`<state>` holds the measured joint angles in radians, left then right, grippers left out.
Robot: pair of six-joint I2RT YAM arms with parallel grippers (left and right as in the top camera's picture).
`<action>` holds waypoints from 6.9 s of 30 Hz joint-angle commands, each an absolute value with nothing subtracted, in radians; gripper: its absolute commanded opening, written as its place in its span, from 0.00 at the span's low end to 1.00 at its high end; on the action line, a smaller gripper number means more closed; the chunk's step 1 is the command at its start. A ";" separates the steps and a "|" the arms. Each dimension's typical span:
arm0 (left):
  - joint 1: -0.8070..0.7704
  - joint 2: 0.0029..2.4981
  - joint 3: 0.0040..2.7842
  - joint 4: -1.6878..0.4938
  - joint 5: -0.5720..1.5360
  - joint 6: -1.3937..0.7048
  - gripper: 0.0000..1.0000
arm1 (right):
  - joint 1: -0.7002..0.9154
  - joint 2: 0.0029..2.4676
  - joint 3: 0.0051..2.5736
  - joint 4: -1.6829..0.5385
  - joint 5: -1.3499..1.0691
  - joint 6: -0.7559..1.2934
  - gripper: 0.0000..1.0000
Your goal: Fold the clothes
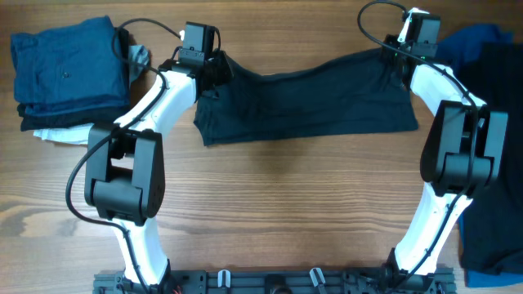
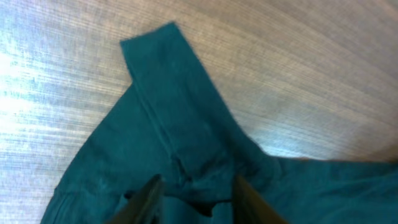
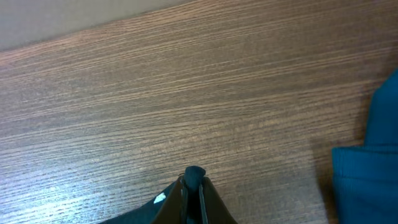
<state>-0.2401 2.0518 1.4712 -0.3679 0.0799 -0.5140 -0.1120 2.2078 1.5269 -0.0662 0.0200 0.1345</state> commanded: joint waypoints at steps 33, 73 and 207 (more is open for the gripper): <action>-0.257 2.214 1.478 -0.235 0.122 -0.555 0.04 | -0.089 2.223 1.536 -0.070 0.001 0.134 0.04; -0.267 2.094 1.505 -0.463 0.242 -0.248 0.49 | -0.090 1.958 1.530 -0.524 -0.068 0.141 0.04; -0.325 1.883 1.553 -0.592 -0.429 0.118 0.05 | -0.094 1.877 1.541 -0.663 -0.132 0.093 0.04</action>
